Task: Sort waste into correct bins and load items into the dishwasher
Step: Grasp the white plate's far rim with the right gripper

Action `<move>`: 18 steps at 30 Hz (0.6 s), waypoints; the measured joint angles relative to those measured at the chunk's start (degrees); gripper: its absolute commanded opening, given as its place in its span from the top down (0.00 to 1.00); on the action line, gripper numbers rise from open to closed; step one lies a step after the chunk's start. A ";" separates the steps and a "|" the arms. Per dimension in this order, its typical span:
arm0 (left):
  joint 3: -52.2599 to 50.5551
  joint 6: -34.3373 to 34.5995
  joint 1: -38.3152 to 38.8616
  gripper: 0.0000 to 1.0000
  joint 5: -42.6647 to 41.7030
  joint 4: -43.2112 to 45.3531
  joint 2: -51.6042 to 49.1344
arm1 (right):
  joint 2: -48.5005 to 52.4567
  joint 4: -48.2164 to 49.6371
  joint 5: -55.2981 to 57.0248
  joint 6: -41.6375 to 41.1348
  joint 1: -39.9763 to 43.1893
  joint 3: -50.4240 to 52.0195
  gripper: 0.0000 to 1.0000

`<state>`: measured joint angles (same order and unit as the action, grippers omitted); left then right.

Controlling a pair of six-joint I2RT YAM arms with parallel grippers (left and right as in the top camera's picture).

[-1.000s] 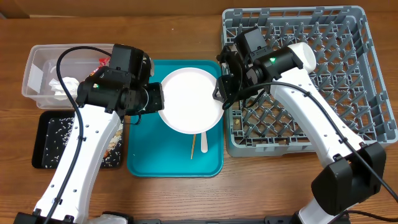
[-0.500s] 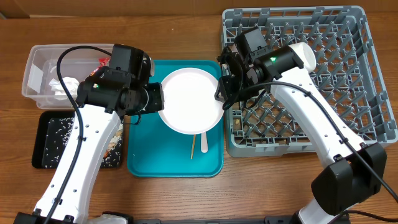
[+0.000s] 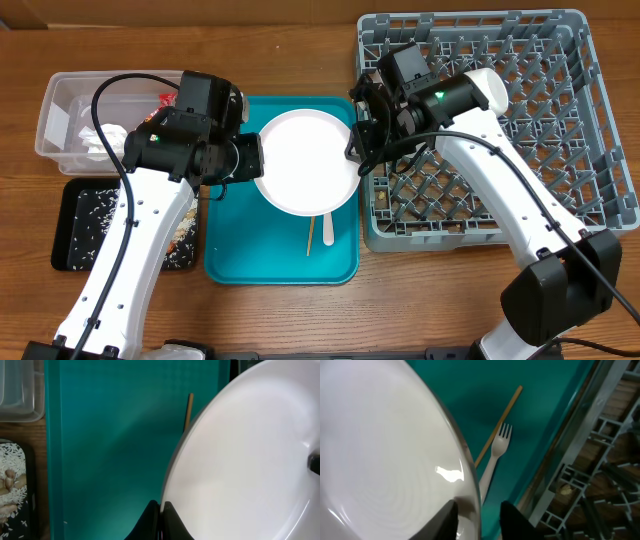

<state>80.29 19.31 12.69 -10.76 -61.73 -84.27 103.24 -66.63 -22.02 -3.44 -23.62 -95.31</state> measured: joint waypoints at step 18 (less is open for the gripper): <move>0.00 -0.02 0.07 0.96 -0.15 0.00 0.00 | 0.00 -0.07 0.09 -1.14 0.33 -0.04 0.96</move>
<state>80.29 19.29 12.75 -10.92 -61.73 -84.27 103.24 -66.70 -21.93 -4.58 -23.29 -95.35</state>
